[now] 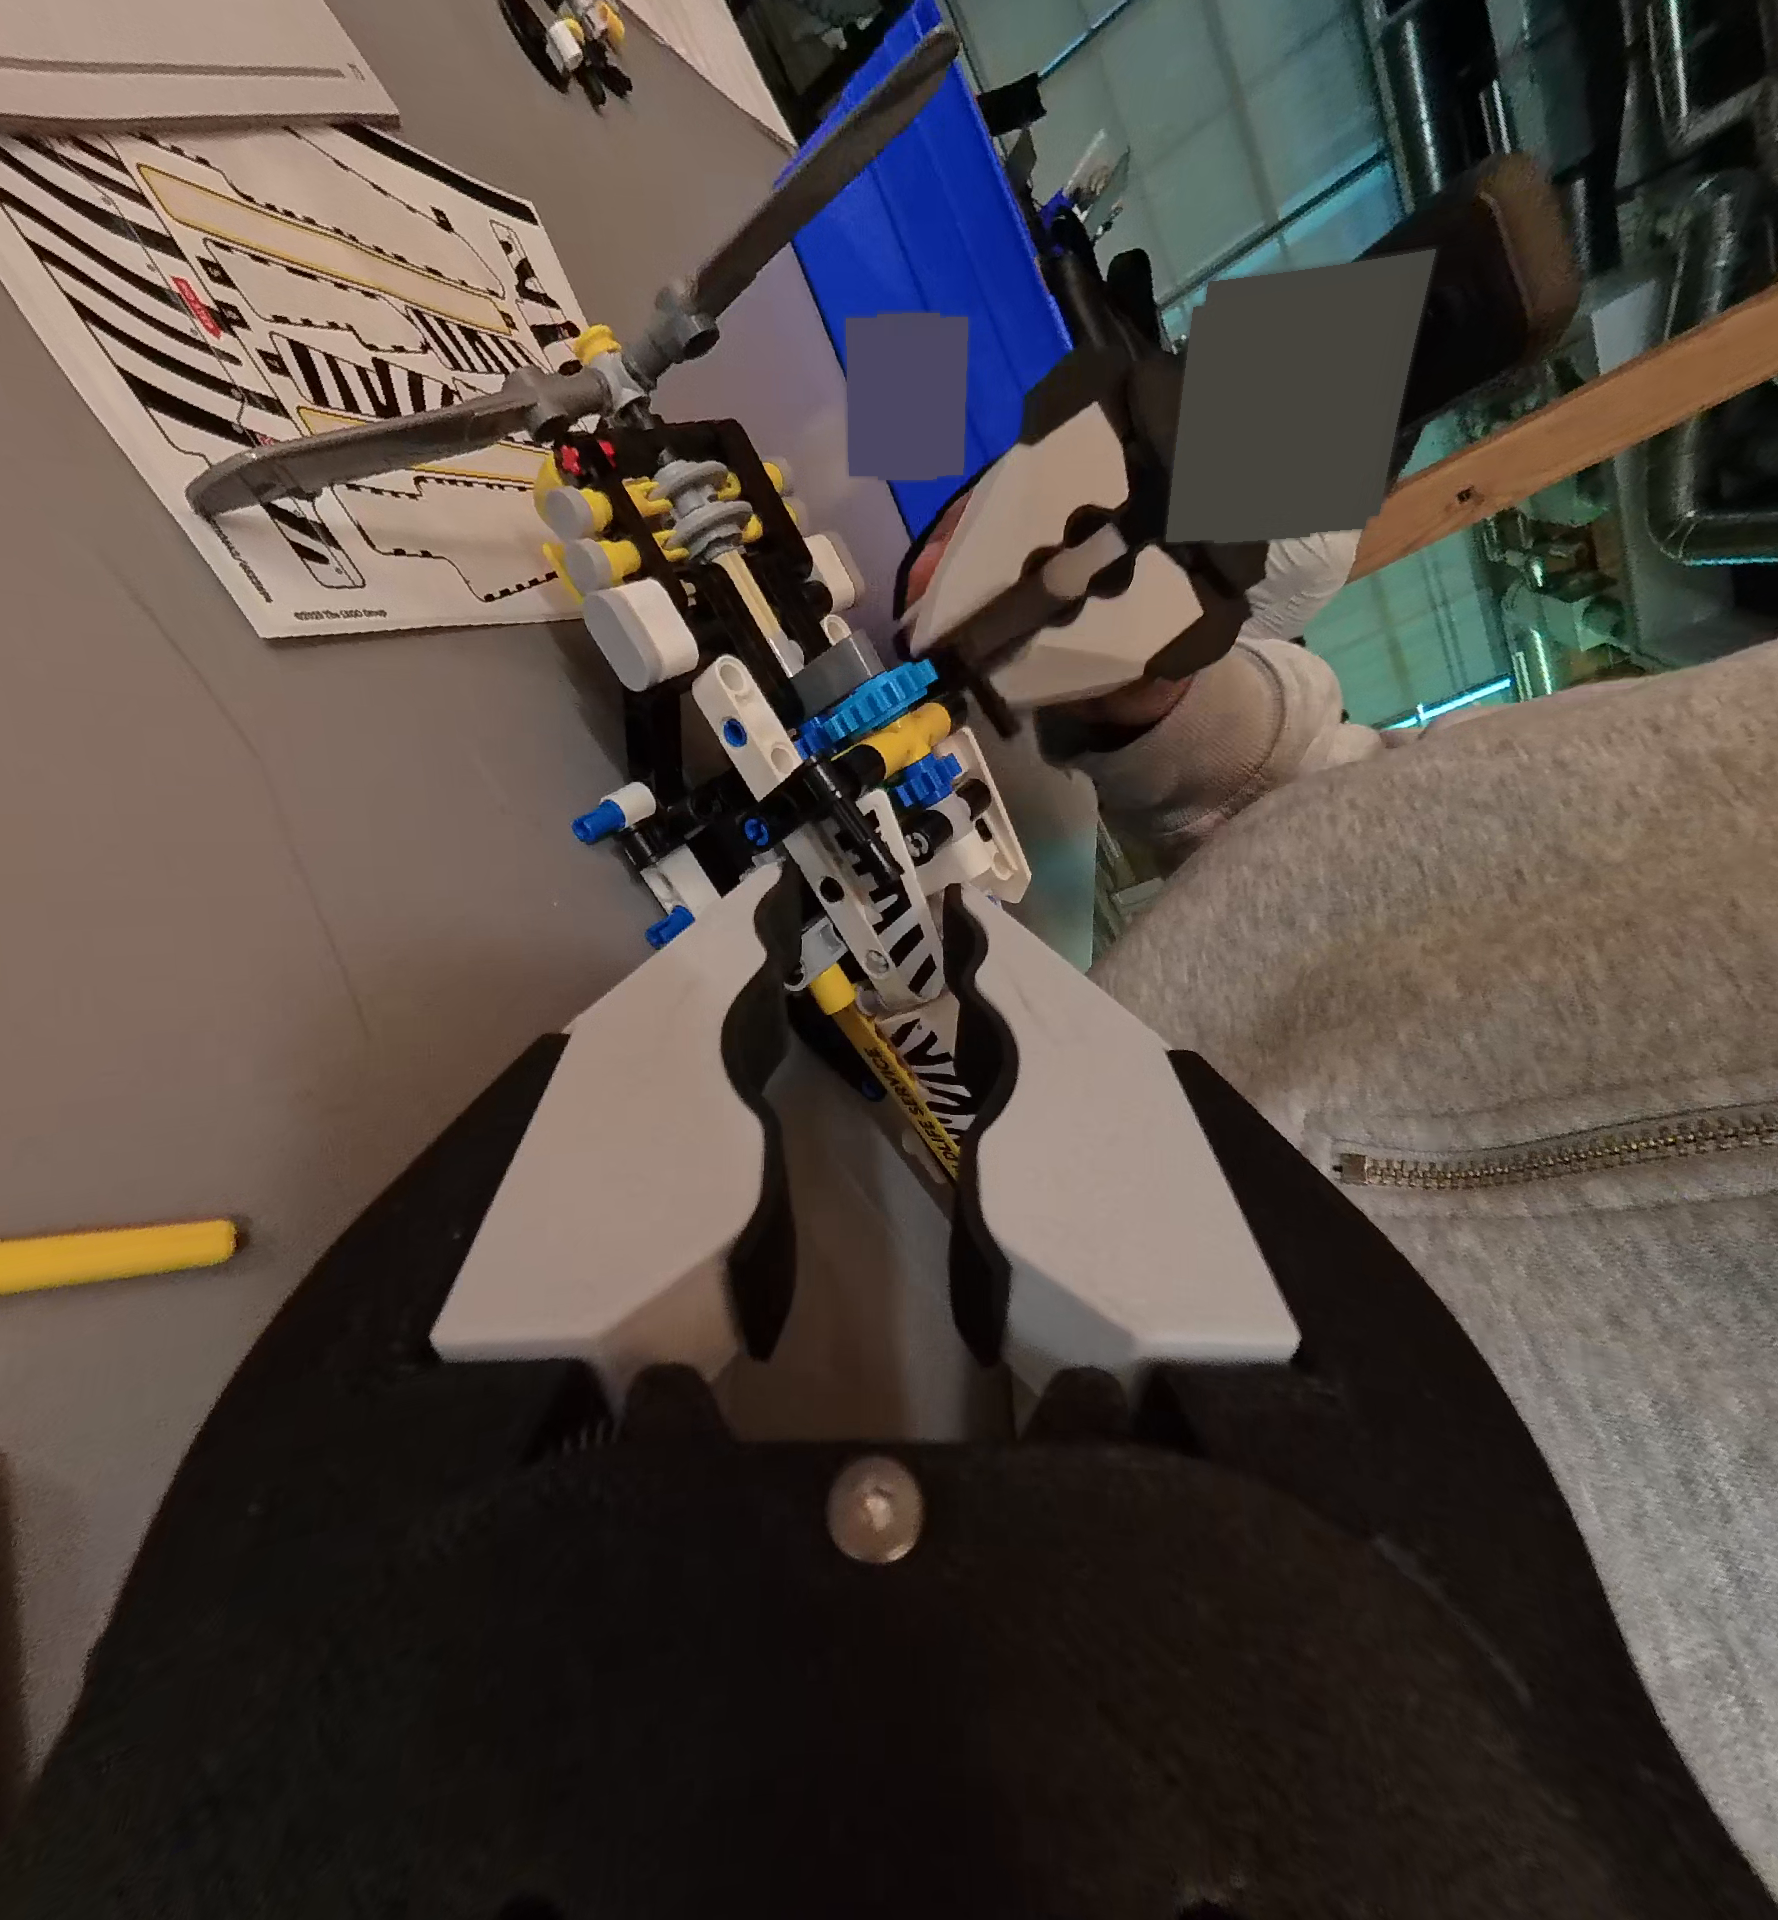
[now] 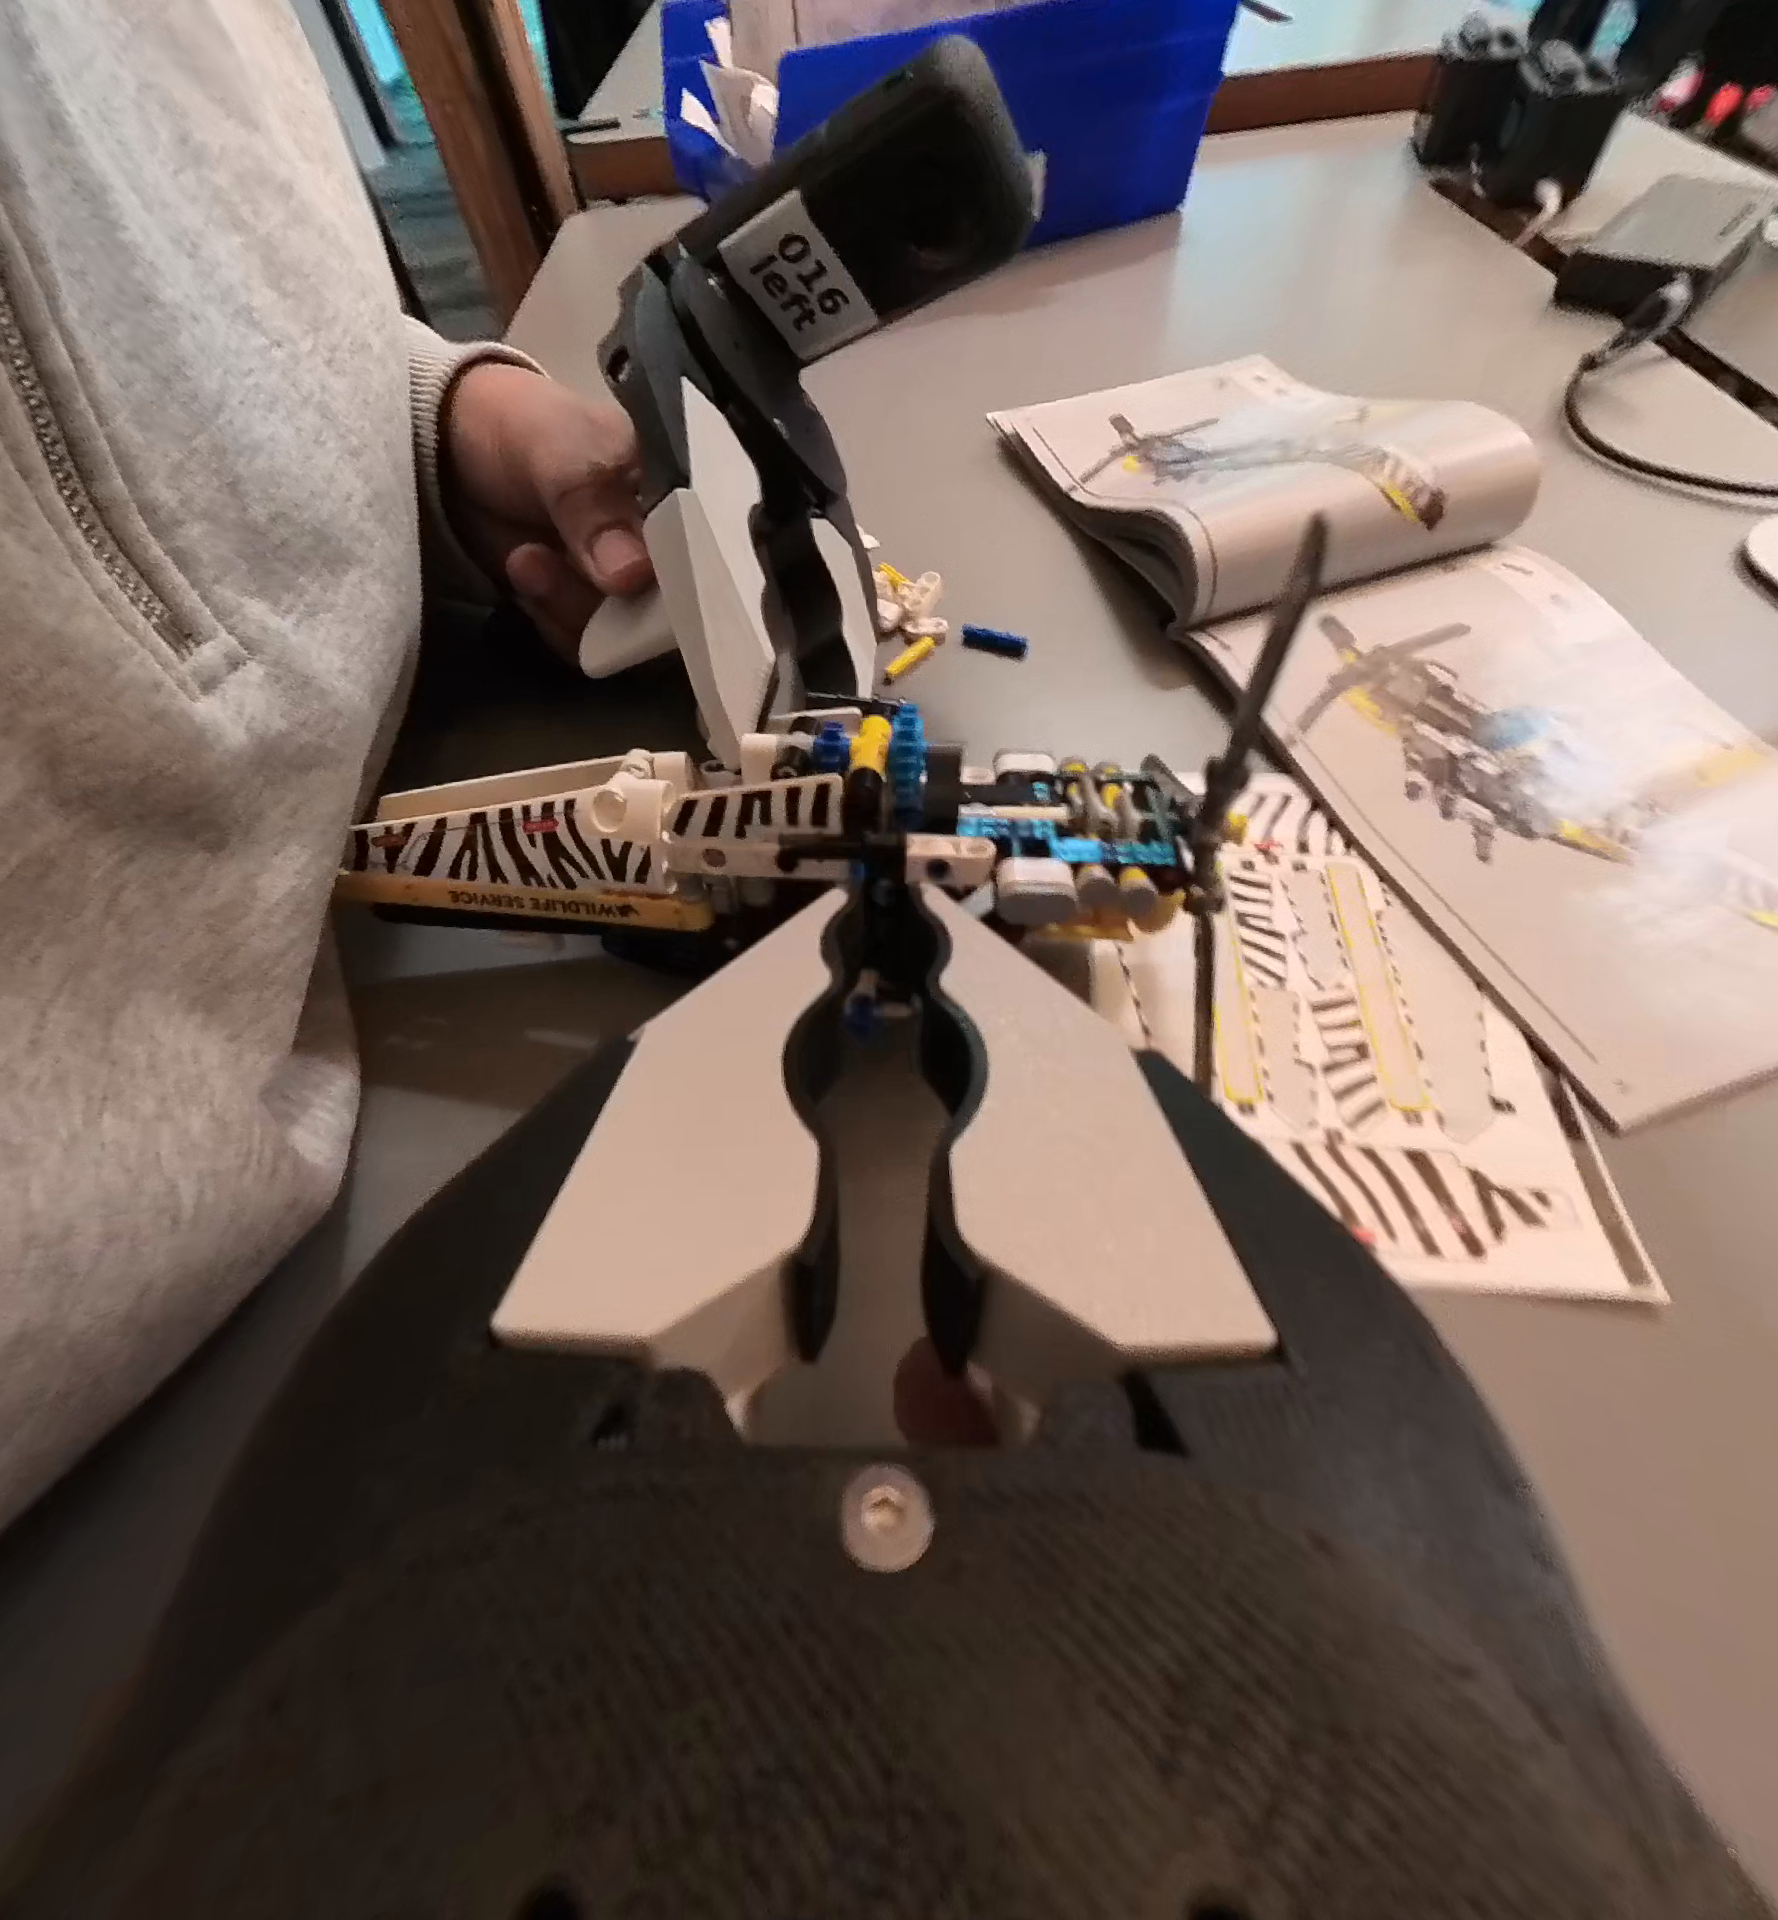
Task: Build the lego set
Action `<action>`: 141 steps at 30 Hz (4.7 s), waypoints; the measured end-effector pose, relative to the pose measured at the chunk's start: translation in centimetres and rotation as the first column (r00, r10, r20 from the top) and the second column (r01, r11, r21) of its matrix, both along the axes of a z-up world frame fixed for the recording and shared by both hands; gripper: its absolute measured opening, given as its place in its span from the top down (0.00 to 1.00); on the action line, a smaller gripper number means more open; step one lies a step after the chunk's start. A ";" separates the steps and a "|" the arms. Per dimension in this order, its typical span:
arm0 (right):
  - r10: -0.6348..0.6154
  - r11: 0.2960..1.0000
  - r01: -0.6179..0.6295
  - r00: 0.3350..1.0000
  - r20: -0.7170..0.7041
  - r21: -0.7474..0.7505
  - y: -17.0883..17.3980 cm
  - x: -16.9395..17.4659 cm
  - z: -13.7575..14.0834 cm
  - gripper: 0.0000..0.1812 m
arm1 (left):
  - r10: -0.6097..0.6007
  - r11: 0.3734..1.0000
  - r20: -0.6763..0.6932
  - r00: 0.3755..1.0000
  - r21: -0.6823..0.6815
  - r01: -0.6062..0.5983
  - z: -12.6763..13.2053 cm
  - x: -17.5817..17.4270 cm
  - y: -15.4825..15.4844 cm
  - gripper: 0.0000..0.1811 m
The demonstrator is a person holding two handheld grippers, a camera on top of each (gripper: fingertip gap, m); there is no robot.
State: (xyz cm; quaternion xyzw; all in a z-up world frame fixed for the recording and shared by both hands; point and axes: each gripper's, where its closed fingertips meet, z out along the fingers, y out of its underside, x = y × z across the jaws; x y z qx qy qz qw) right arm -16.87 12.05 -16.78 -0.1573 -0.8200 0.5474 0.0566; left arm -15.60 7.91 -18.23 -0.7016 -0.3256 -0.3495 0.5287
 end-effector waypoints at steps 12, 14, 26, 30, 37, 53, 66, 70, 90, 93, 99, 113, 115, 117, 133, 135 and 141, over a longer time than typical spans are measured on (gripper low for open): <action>-0.191 0.760 0.090 0.978 0.088 0.643 7.3 1.0 -6.0 0.95 | -0.001 1.000 -0.005 1.000 0.002 0.001 0.0 0.0 0.1 0.87; -0.202 0.737 0.080 0.974 0.106 0.671 7.7 1.1 -6.1 0.90 | -0.001 1.000 -0.006 1.000 0.003 0.001 0.0 0.0 0.1 0.87; -0.149 0.598 -0.093 0.963 0.225 0.796 7.3 1.2 -6.3 0.97 | -0.002 1.000 -0.001 1.000 0.005 0.002 0.0 0.0 0.1 0.87; -0.149 0.600 -0.076 0.967 0.205 0.797 7.4 0.7 -6.1 0.97 | -0.002 1.000 0.003 1.000 0.006 0.002 0.0 -0.1 0.1 0.87; -0.112 0.985 0.101 0.991 0.072 0.142 1.1 0.6 0.0 0.97 | 0.016 1.000 -0.043 0.999 0.002 -0.016 0.0 -0.1 0.1 0.88; -0.069 0.996 0.064 0.993 -0.092 -0.056 -1.1 0.3 0.5 0.97 | 0.000 1.000 0.003 1.000 0.011 0.000 0.0 -0.1 0.1 0.88; -0.047 0.998 0.046 0.999 -0.013 -0.041 -1.3 0.1 -0.2 0.97 | 0.001 1.000 0.032 1.000 0.019 -0.002 0.0 -0.2 0.0 0.88; -0.039 0.998 0.040 0.999 0.012 -0.046 -1.3 0.0 -0.2 0.97 | 0.001 1.000 0.032 0.999 0.018 -0.001 0.0 -0.2 0.0 0.88; -0.114 0.992 0.117 0.992 -0.048 0.051 0.2 -0.1 -1.1 0.97 | 0.024 0.996 0.070 0.997 0.087 -0.030 1.2 -0.6 -0.8 0.80; -0.171 0.985 0.172 0.980 -0.096 -0.002 1.6 0.3 0.9 0.97 | 0.123 0.978 0.104 0.987 0.157 -0.138 3.3 -1.8 -2.0 0.80; -0.176 0.938 0.069 0.939 -0.295 -0.341 -1.0 3.6 8.4 0.97 | 0.036 0.937 0.129 0.991 0.341 -0.078 9.7 1.7 0.3 0.78; -0.125 0.931 -0.002 0.938 -0.324 -0.365 -2.0 7.1 9.4 0.97 | -0.160 0.918 0.152 0.975 0.386 0.090 11.7 7.7 3.2 0.80; -0.109 0.944 -0.006 0.939 -0.327 -0.331 -2.0 7.4 9.0 0.97 | -0.159 0.928 0.127 0.979 0.358 0.104 11.5 8.1 3.4 0.78; -0.099 0.952 -0.006 0.941 -0.325 -0.306 -1.9 7.5 8.7 0.97 | -0.156 0.939 0.089 0.984 0.323 0.119 11.2 8.2 3.4 0.78; -0.076 0.996 0.054 0.921 -0.381 -0.068 -3.0 6.7 7.0 0.97 | -0.048 0.977 0.012 0.999 0.207 0.044 9.1 6.4 3.4 0.88; -0.087 0.996 0.069 0.912 -0.402 -0.059 -3.0 6.6 7.1 0.97 | -0.045 0.977 0.019 0.999 0.209 0.040 9.1 6.4 3.4 0.88; -0.093 0.994 0.108 0.870 -0.484 0.001 -2.9 6.2 7.0 0.97 | -0.039 0.979 0.020 0.999 0.203 0.034 8.9 6.2 3.2 0.88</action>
